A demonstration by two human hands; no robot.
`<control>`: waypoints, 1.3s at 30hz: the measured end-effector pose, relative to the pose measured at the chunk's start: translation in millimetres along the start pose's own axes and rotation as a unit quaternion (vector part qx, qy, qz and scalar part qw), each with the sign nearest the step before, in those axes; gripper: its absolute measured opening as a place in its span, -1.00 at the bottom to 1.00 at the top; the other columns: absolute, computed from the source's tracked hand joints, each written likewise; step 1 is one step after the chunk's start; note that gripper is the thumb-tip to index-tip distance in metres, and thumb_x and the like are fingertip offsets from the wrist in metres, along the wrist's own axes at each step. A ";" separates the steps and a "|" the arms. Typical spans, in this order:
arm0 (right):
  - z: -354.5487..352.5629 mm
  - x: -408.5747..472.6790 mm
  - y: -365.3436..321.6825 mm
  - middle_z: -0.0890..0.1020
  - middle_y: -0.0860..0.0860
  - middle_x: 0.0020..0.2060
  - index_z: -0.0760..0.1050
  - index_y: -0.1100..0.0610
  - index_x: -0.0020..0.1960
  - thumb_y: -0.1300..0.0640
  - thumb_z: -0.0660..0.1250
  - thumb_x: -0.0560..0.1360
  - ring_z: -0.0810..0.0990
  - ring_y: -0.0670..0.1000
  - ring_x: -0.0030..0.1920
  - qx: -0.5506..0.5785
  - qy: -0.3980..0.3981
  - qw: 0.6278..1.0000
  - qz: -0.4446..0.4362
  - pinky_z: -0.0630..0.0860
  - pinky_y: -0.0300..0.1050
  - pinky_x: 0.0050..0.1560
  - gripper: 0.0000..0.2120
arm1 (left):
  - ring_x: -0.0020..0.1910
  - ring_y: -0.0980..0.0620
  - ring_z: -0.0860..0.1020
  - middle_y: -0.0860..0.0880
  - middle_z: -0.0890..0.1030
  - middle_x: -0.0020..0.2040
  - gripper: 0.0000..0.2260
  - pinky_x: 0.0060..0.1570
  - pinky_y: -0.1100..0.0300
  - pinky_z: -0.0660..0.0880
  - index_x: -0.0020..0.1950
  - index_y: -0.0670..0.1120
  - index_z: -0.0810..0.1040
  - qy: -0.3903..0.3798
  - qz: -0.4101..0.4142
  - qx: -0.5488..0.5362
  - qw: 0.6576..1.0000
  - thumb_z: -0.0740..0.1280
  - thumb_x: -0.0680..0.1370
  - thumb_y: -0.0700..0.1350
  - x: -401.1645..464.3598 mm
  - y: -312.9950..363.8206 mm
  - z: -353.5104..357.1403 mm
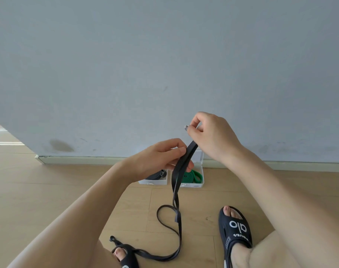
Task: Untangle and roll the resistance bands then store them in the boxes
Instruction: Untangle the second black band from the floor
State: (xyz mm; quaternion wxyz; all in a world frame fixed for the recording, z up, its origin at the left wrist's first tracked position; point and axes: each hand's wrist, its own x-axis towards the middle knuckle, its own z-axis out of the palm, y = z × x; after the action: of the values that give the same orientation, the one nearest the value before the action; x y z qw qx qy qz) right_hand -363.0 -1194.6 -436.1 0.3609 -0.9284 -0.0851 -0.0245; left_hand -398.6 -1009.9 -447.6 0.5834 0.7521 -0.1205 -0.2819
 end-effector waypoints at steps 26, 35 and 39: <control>0.0 18.7 14.2 0.49 -0.09 -0.49 0.53 0.11 -0.16 0.05 0.42 0.58 0.45 -0.06 -0.45 0.185 0.053 0.972 0.139 0.39 -0.15 -0.27 -0.80 | 0.01 -0.02 0.73 -0.09 0.76 -0.04 -0.73 0.14 0.07 0.64 -0.05 -0.31 0.49 0.080 0.006 0.060 0.995 0.22 0.72 -0.13 8.1 -3.5 -0.2; 11.5 18.2 27.6 0.73 0.00 -0.14 0.58 0.11 0.11 0.17 0.25 0.64 0.64 0.13 -0.10 -0.064 0.020 0.998 -0.012 0.54 -0.02 -0.12 -0.85 | -0.02 -0.15 0.70 -0.09 0.74 -0.09 -0.81 0.18 -0.10 0.60 -0.03 -0.20 0.58 0.125 0.021 0.070 0.989 0.24 0.70 -0.17 5.6 -5.0 -4.1; 14.1 13.7 8.5 0.72 0.01 -0.15 0.60 0.11 0.20 0.15 0.19 0.69 0.60 0.03 -0.08 -0.054 0.066 0.987 -0.134 0.51 0.00 -0.08 -0.77 | -0.06 0.01 0.70 -0.02 0.74 -0.11 -0.81 0.13 0.02 0.61 -0.03 -0.18 0.58 0.121 0.024 0.072 0.990 0.26 0.70 -0.14 9.4 -3.5 -1.3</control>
State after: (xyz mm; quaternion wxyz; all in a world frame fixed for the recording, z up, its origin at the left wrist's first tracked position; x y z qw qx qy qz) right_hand -348.3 -1189.3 -450.7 0.3086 -0.9229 -0.1836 -0.1387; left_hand -390.7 -1012.7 -453.4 0.5443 0.8177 -0.0873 -0.1658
